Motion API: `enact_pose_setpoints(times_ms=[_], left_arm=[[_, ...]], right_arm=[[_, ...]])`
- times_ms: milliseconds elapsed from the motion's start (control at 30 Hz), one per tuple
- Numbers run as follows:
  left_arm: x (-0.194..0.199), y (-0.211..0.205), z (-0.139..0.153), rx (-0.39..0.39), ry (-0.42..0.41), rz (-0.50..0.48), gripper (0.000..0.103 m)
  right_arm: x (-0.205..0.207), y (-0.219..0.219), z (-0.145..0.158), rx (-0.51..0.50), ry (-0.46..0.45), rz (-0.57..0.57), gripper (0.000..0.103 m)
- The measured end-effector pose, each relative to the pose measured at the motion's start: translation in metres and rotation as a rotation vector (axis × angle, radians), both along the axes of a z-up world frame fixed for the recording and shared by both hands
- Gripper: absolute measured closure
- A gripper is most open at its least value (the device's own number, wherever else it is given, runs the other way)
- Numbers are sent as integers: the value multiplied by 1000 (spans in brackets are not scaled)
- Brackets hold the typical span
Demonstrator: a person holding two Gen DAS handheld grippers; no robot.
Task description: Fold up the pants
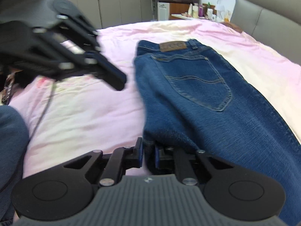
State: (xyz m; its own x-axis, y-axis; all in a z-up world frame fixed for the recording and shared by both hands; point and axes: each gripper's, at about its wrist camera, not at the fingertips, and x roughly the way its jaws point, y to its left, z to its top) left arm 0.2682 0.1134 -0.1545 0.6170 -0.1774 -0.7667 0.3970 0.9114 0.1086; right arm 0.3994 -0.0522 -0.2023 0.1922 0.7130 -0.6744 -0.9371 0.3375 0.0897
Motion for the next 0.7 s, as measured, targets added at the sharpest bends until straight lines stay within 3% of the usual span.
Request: enact_pose_setpoints(times_ms=[100,267,333,400,567,700], left_arm=[[-1,8,-9,-29,29,47,103],[6,6,-12,-49,56,73,102],[11,2,-11,-72,59,79,100],[14,-4,-10,-90,50,81,99],[27,-24,-19,-128,50,100,99],[40,-38,-58,-50,162,132,98]], right_arm=[[-30,4,-12,-71,-59,-24,103],[-46,8,-39,-86,-5,-175,103],[-54,10,-43,-85,32,-171,103],[-65,11,-39,-100,-19,-193,103],[-66,-31,-13,-49,7,-397,103],[-64,-89,0,-77,-12,-581,103]])
